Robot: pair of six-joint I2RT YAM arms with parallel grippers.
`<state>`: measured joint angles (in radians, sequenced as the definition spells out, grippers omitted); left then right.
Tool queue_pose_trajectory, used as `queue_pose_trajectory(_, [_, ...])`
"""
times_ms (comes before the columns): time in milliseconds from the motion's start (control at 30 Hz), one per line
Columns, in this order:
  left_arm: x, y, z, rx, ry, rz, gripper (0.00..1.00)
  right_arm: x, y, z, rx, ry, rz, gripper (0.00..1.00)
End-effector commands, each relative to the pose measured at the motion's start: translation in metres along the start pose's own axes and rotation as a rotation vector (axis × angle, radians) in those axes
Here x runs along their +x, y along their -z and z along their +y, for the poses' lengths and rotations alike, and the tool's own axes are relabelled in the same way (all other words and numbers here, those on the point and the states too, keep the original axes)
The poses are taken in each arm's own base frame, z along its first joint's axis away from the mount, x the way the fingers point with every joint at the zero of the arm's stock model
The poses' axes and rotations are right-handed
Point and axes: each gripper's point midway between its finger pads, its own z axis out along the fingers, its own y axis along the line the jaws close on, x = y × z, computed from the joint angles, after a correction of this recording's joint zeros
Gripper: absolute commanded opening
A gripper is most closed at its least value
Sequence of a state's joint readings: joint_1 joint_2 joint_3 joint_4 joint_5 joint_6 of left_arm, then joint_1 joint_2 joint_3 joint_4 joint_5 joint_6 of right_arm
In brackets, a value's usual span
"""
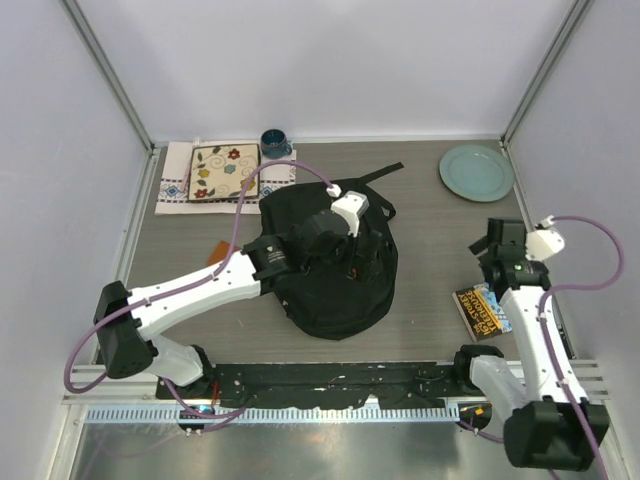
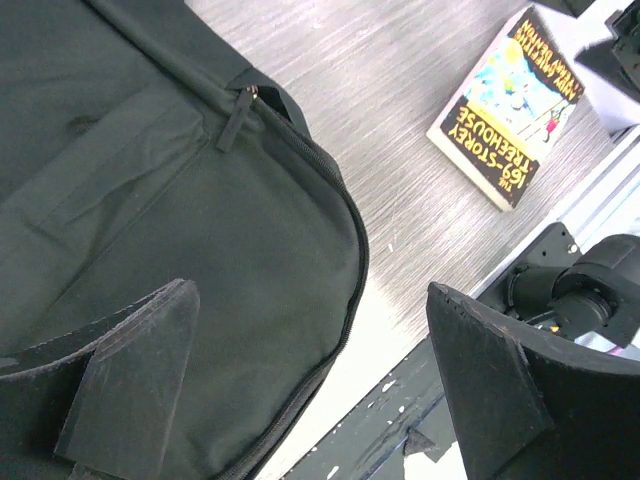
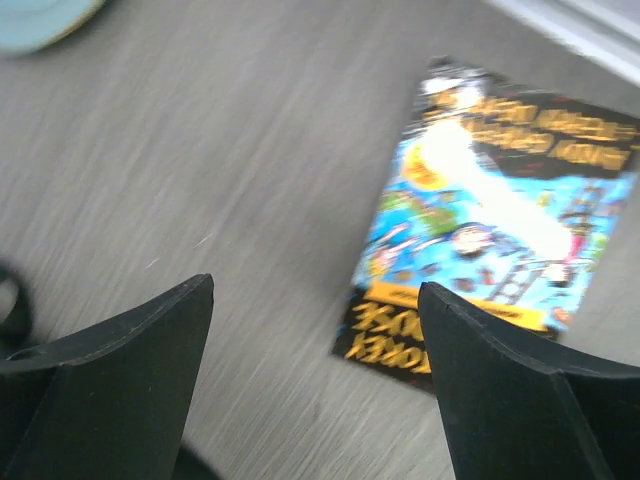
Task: Pack the student bag
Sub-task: Pick up the book from the center of the board.
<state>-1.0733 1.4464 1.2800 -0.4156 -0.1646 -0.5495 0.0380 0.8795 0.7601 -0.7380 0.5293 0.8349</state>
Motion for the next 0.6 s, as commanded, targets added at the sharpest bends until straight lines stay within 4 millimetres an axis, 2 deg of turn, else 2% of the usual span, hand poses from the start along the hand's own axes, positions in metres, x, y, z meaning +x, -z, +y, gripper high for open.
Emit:
queue_pose_trajectory(0, [-0.042, 0.024, -0.011, 0.05, 0.009, -0.148, 1.0, -0.004, -0.017, -0.056, 0.182, -0.05, 0.053, 0.91])
queue_pose_trajectory(67, [-0.044, 0.024, -0.012, 0.049, -0.005, -0.149, 0.99, -0.011, -0.021, -0.075, 0.288, -0.12, 0.033, 0.91])
queue_pose_trajectory(167, [-0.045, 0.02, -0.014, 0.047, -0.018, -0.133, 1.0, -0.008, -0.025, -0.104, 0.427, -0.217, 0.057, 0.93])
queue_pose_trajectory(267, [-0.047, 0.013, -0.02, 0.062, -0.025, -0.13, 1.0, 0.009, -0.04, -0.117, 0.47, -0.307, 0.127, 0.93])
queue_pose_trajectory(333, [-0.05, 0.01, -0.024, 0.079, -0.038, -0.132, 1.0, 0.015, -0.046, -0.137, 0.533, -0.382, 0.145, 0.92])
queue_pose_trajectory(433, [-0.051, -0.005, -0.032, 0.115, -0.052, -0.116, 1.0, 0.013, -0.054, -0.151, 0.585, -0.355, 0.117, 0.92])
queue_pose_trajectory(500, [-0.05, -0.02, -0.036, 0.13, -0.058, -0.1, 1.0, 0.016, -0.059, -0.15, 0.578, -0.335, 0.134, 0.92])
queue_pose_trajectory(567, [-0.063, -0.028, -0.048, 0.179, -0.064, -0.127, 0.99, 0.019, -0.064, -0.146, 0.548, -0.322, 0.152, 0.92])
